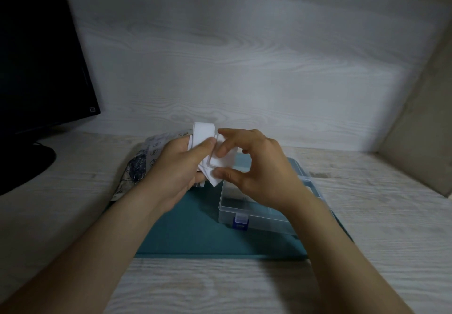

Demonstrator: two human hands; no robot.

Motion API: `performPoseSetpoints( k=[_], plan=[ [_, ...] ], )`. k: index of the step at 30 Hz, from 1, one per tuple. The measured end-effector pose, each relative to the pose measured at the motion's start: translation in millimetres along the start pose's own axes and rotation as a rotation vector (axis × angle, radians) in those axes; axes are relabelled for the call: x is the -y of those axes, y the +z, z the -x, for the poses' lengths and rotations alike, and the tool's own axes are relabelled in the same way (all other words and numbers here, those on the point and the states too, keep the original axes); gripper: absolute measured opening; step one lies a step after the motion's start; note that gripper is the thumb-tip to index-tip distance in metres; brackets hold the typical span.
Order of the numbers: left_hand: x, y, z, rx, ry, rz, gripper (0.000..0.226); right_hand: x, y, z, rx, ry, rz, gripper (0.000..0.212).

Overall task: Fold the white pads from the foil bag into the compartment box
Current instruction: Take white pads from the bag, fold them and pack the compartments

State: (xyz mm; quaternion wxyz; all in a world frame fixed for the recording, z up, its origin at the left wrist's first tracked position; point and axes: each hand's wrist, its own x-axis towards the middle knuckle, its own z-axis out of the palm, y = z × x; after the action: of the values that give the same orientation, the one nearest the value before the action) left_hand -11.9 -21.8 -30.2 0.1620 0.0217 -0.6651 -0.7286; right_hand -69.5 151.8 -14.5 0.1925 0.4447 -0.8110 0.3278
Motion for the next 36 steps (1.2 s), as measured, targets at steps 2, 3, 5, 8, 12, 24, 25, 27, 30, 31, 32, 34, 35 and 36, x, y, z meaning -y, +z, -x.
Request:
performPoseSetpoints(
  k=[2, 3, 5, 8, 12, 24, 25, 27, 30, 31, 32, 34, 35, 36],
  plan=[
    [-1, 0, 1, 0.006, -0.012, 0.005, 0.023, -1, -1, 0, 0.014, -0.008, -0.005, 0.027],
    [-1, 0, 2, 0.014, -0.014, 0.005, 0.024, -1, -1, 0, 0.015, -0.007, -0.011, 0.025],
    [-1, 0, 1, 0.031, -0.012, 0.000, 0.024, -2, 0, -1, 0.010, 0.001, -0.021, 0.023],
    [-4, 0, 1, 0.078, -0.023, 0.012, 0.020, -3, 0, -1, 0.008, 0.043, -0.047, 0.027],
    [-1, -2, -1, 0.120, 0.022, -0.041, 0.018, -1, -2, 0, -0.040, 0.111, -0.210, 0.033],
    [1, 0, 1, 0.051, 0.034, -0.126, 0.021, -6, -8, -3, -0.206, 0.506, -0.493, 0.015],
    [1, -1, 1, 0.036, 0.026, -0.109, 0.021, -6, -10, -3, -0.230, 0.550, -0.531, 0.015],
    [0, -1, 1, 0.012, 0.015, -0.060, 0.021, -6, -16, -3, -0.270, 0.625, -0.640, 0.014],
    [-1, -1, 0, 0.003, -0.011, 0.010, 0.021, -2, -23, -3, -0.206, 0.632, -0.748, 0.016],
    [-2, 0, 0, 0.003, -0.028, 0.039, 0.020, 0, -23, -2, -0.165, 0.609, -0.747, 0.018],
    [-2, 0, 0, 0.004, -0.048, 0.071, 0.021, 2, -22, -2, -0.134, 0.584, -0.739, 0.021],
    [-4, 1, 0, 0.016, -0.086, 0.134, 0.022, 4, -18, -1, -0.113, 0.544, -0.726, 0.025],
    [-5, 1, 0, 0.024, -0.101, 0.166, 0.024, 4, -16, 0, -0.123, 0.536, -0.725, 0.026],
    [-5, 1, 0, 0.034, -0.113, 0.202, 0.026, 4, -14, 0, -0.137, 0.535, -0.725, 0.025]
  ],
)
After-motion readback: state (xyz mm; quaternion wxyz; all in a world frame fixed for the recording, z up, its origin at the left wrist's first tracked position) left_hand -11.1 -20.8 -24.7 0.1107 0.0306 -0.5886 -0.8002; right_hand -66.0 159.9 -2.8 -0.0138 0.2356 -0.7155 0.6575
